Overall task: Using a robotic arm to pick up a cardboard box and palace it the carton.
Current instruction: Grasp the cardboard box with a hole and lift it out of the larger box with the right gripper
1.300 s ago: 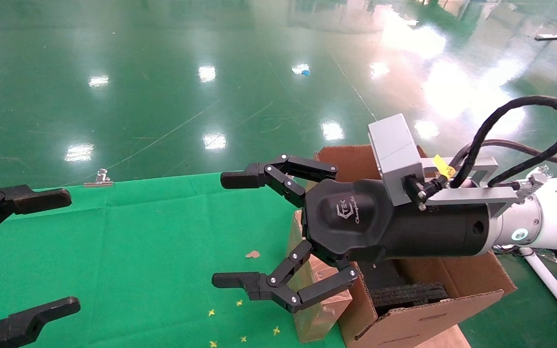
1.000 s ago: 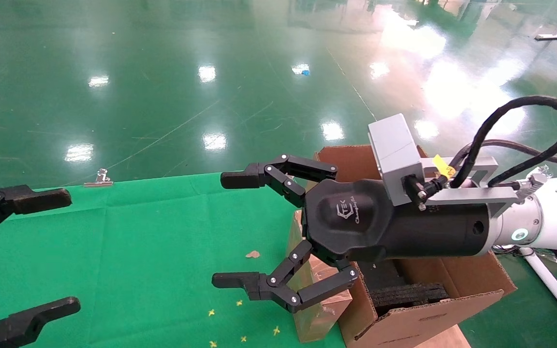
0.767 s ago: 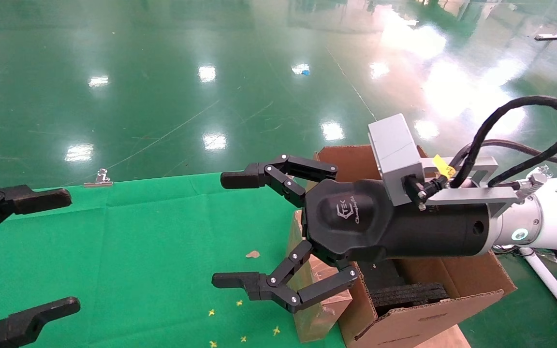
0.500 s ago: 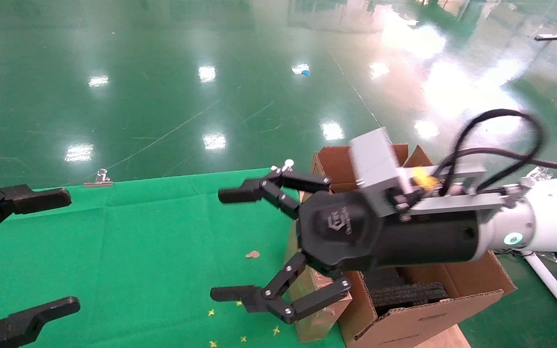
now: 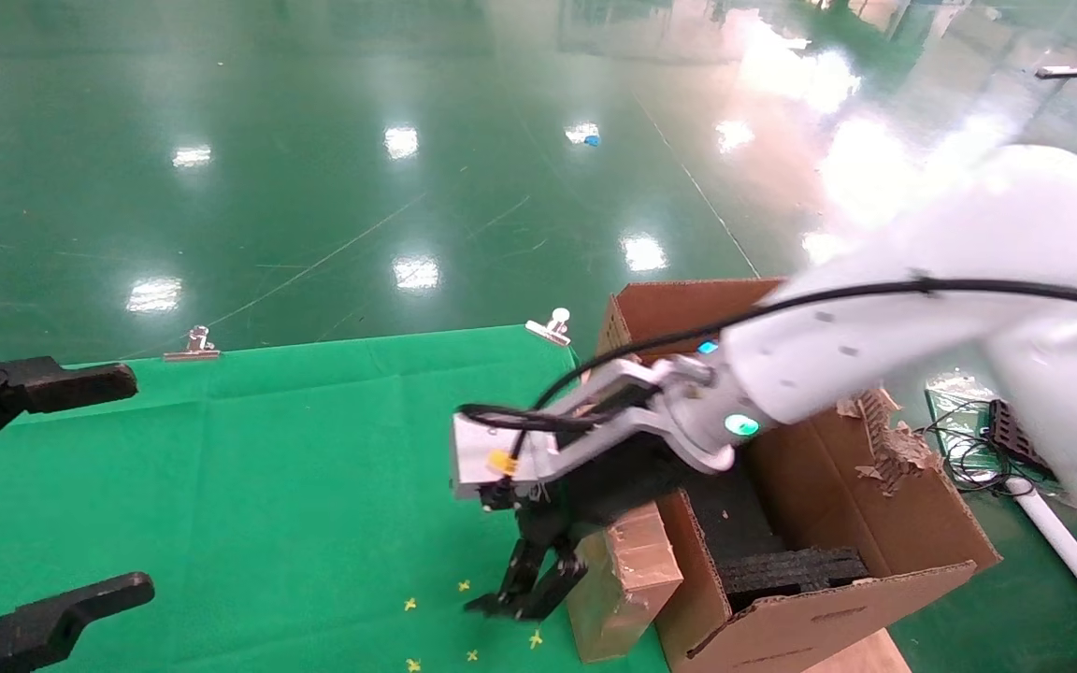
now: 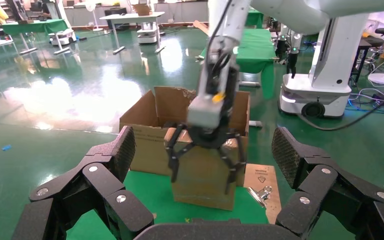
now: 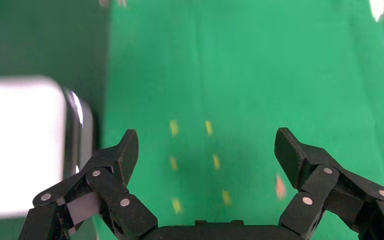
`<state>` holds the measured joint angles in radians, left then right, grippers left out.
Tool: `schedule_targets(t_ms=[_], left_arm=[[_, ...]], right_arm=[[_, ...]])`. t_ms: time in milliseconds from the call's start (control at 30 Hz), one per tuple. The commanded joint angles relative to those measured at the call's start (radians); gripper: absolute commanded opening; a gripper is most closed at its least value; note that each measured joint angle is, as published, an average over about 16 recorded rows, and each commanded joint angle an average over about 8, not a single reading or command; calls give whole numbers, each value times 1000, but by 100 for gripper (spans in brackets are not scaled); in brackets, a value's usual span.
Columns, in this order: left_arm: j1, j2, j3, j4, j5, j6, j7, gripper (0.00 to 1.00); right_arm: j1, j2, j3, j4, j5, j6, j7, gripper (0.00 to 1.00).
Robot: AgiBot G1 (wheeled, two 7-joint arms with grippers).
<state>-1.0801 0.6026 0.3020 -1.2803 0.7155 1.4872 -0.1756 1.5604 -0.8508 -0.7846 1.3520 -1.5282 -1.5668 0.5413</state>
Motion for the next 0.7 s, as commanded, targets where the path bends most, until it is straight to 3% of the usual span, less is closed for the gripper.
schedule_targets(t_ms=[33,167,400,700], left_arm=[[0,0,0,0,0,0,0,100],[0,0,0,0,0,0,0,100],[0,0,1,0,0,0,0,100],[0,0,1,0,-1,0,1,100]], right_arm=[[60,-47,-73,0,-106,-12,47,100],[195,-72,-211,-2,-148,-22,132,100],[433,-51,-437,0,-73,-24,230,100],[571,-42,-680,3,14,-6,261,100]])
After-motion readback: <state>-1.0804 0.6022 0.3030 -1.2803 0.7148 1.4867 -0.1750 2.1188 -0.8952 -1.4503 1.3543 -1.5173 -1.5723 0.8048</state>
